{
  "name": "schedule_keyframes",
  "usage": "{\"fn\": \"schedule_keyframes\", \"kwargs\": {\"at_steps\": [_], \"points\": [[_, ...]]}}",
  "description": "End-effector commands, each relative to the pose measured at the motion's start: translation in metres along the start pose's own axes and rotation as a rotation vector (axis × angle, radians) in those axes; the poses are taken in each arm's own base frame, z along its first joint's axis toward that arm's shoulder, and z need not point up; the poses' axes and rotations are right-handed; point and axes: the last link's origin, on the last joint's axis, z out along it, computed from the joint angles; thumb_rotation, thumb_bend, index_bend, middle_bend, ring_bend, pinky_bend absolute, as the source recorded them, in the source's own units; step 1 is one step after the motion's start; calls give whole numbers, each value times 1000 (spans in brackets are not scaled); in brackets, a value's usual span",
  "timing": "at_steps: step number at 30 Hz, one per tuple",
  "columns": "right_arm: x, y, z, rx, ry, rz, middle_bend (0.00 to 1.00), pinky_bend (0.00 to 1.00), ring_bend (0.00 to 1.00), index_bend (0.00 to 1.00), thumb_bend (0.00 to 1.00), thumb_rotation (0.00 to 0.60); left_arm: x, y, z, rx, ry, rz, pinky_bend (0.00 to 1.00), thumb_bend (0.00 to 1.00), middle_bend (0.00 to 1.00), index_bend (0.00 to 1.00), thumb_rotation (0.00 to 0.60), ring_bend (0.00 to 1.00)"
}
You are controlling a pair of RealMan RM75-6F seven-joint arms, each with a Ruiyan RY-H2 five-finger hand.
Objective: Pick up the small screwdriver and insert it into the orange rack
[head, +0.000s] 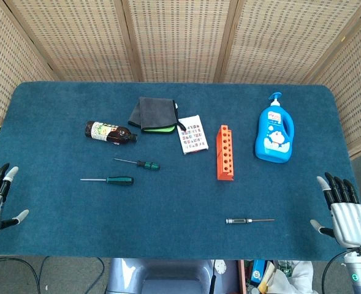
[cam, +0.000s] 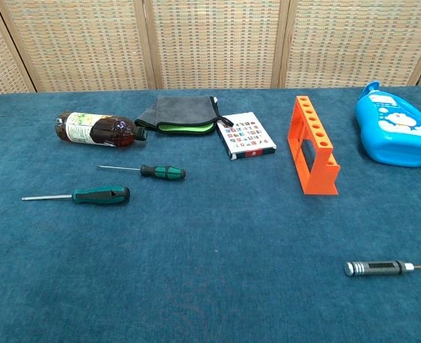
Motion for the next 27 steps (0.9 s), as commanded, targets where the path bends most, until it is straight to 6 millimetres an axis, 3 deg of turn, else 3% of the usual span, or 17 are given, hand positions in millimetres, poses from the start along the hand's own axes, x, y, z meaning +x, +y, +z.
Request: {"fn": "schedule_keyframes", "kwargs": {"at_steps": [1, 27], "points": [[0, -1, 0, 2, -1, -1, 0, 0, 0, 0, 97, 600, 0, 0, 0, 0, 0, 0, 0, 0, 0, 0, 600, 0], [-1, -14, -6, 72, -10, 64, 0, 0, 0, 28, 98, 600, 2, 1, 1, -10, 6, -7, 0, 0, 0, 0, 600, 0]]}}
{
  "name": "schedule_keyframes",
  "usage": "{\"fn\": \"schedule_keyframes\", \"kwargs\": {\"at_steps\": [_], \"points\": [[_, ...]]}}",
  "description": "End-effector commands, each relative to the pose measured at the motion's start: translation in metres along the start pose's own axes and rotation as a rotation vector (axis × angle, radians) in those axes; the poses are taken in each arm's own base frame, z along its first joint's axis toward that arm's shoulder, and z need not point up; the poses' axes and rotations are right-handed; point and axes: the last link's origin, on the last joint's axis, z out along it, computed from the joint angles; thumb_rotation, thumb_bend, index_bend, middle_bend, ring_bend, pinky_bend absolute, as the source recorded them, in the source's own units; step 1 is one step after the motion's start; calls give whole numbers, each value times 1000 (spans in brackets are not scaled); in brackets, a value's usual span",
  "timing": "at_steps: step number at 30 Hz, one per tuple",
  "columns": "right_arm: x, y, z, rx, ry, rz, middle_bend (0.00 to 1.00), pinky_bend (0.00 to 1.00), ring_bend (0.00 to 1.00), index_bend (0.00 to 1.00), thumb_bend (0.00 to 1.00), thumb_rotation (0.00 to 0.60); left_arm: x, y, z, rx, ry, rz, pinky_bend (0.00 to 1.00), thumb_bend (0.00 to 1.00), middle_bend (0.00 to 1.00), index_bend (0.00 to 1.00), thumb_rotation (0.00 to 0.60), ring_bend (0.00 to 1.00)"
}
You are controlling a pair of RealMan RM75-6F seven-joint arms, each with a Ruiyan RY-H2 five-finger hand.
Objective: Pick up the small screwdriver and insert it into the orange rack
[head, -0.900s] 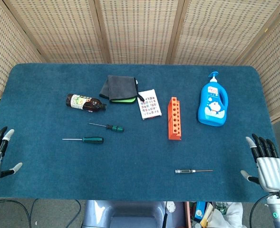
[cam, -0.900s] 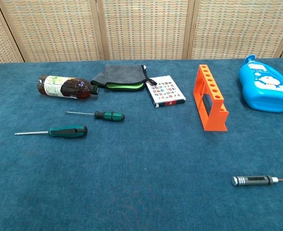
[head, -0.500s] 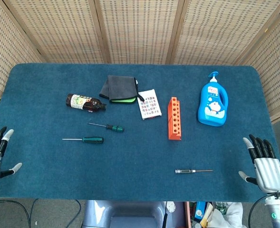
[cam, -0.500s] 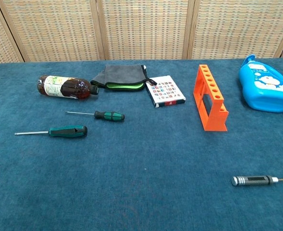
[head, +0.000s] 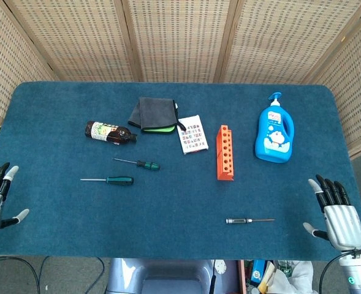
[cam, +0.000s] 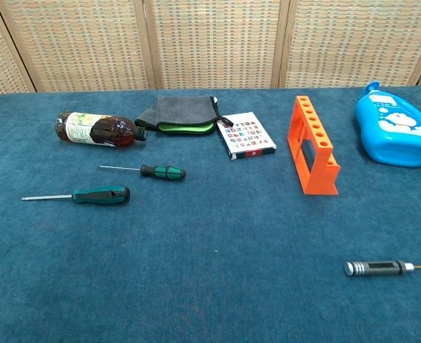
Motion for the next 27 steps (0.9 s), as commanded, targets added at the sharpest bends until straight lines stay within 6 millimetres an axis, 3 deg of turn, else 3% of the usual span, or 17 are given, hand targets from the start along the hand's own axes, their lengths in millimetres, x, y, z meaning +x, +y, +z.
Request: {"fn": "schedule_keyframes", "kwargs": {"at_steps": [1, 7, 12, 20, 27], "points": [[-1, -3, -1, 15, -1, 14, 0, 0, 0, 51, 98, 600, 0, 1, -1, -4, 2, 1, 0, 0, 0, 0, 600, 0], [-11, -23, 2, 96, -16, 57, 0, 0, 0, 220, 101, 600, 3, 2, -3, -10, 15, -2, 0, 0, 0, 0, 600, 0], [-34, -49, 8, 170, -54, 82, 0, 0, 0, 323, 103, 600, 4, 1, -3, -5, 17, -8, 0, 0, 0, 0, 600, 0], [-71, -90, 20, 243, -122, 120, 1, 0, 0, 395, 141, 600, 3, 1, -3, -12, 13, -6, 0, 0, 0, 0, 600, 0], [-95, -108, 28, 256, -192, 115, 15, 0, 0, 417, 214, 600, 3, 2, -3, -15, 13, -3, 0, 0, 0, 0, 600, 0]]}}
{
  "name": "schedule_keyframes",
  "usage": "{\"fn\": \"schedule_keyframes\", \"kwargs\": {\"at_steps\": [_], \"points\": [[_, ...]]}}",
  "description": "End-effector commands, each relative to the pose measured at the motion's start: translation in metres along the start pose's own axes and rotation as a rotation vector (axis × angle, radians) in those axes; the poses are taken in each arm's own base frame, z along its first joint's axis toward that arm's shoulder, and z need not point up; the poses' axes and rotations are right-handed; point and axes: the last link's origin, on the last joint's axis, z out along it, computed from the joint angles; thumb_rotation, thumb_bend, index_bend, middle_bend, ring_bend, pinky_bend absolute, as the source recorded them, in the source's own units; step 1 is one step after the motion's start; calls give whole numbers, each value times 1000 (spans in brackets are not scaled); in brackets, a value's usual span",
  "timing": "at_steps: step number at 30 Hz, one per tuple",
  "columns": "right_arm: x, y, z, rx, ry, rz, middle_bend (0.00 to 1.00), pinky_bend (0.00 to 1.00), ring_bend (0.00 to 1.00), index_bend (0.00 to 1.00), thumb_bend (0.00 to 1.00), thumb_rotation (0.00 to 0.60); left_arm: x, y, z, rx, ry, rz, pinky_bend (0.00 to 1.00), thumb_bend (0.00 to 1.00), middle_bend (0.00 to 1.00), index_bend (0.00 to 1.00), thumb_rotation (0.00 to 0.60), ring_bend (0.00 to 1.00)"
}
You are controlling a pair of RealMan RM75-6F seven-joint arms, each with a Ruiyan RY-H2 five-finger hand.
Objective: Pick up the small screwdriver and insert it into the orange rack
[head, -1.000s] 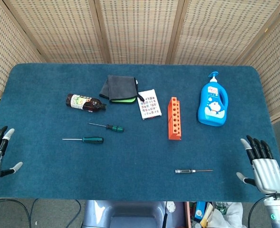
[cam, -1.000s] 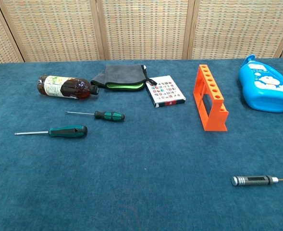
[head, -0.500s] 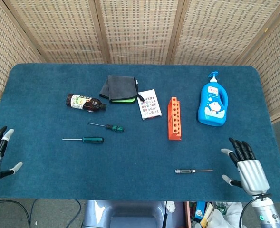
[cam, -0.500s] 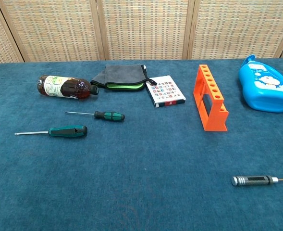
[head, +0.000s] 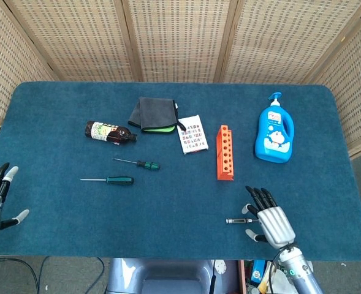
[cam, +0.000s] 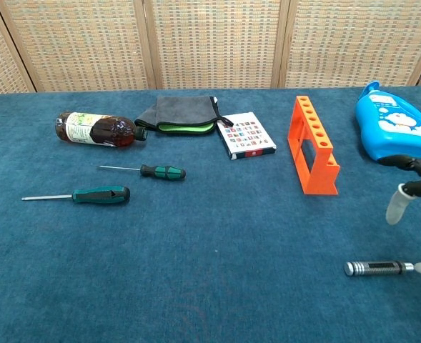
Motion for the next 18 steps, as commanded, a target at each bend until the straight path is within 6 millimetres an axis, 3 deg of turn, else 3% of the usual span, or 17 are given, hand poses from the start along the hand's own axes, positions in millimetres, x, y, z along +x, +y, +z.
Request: {"fn": "schedule_keyframes", "kwargs": {"at_steps": [1, 8, 18], "points": [[-9, -3, 8, 2, -29, -7, 15, 0, 0, 417, 229, 600, 0, 0, 0, -1, -2, 2, 0, 0, 0, 0, 600, 0], [-26, -10, 29, -10, -102, 18, 17, 3, 0, 417, 277, 600, -1, 1, 1, -2, -4, 3, 0, 0, 0, 0, 600, 0], [-34, -5, 36, -47, -139, 21, 20, 4, 0, 427, 278, 600, 0, 0, 1, 1, -2, -1, 0, 0, 0, 0, 600, 0]]}}
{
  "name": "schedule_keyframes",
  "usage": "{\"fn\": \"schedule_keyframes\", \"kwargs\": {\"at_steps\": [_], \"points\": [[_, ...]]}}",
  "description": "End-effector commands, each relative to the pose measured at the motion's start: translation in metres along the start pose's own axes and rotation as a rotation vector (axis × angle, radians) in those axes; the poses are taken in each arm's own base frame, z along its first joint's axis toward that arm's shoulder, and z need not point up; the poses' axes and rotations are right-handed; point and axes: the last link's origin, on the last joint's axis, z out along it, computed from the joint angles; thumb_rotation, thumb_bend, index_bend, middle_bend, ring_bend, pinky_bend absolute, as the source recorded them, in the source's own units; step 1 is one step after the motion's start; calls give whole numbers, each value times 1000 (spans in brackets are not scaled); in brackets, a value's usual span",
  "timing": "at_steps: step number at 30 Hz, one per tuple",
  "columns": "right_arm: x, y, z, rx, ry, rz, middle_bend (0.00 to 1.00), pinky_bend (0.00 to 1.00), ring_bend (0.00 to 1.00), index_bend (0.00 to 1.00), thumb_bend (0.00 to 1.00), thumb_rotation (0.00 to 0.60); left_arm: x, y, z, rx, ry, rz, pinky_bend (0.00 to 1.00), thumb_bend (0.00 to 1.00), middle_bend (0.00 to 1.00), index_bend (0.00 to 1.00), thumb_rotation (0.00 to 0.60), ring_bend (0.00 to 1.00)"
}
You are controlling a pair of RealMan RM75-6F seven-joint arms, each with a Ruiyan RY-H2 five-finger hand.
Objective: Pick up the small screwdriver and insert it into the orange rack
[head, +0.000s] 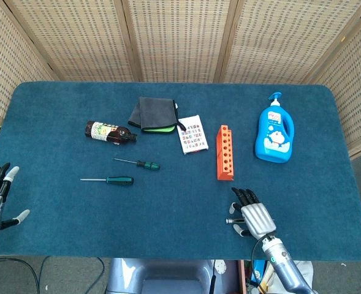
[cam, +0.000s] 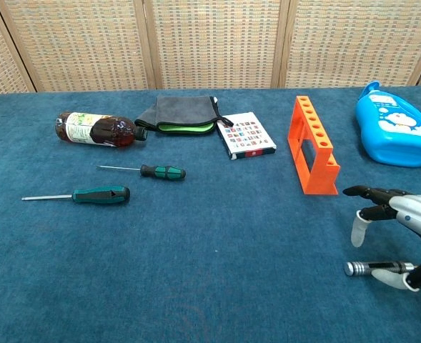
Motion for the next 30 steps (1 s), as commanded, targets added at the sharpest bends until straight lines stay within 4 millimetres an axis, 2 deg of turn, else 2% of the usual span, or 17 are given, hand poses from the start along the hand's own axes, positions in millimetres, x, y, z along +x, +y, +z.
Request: {"fn": "schedule_keyframes", "kwargs": {"at_steps": [1, 20, 30], "points": [[-1, 2, 0, -8, -4, 5, 22, 4, 0, 429, 278, 600, 0, 0, 0, 0, -1, 1, 0, 0, 0, 0, 600, 0], [-8, 1, 5, -14, -23, 22, 45, 8, 0, 459, 278, 600, -1, 0, 1, 1, 0, 0, 0, 0, 0, 0, 600, 0], [-13, 1, 9, -16, -31, 25, 85, 21, 0, 520, 280, 600, -1, 0, 2, 3, 0, 0, 0, 0, 0, 0, 600, 0]]}}
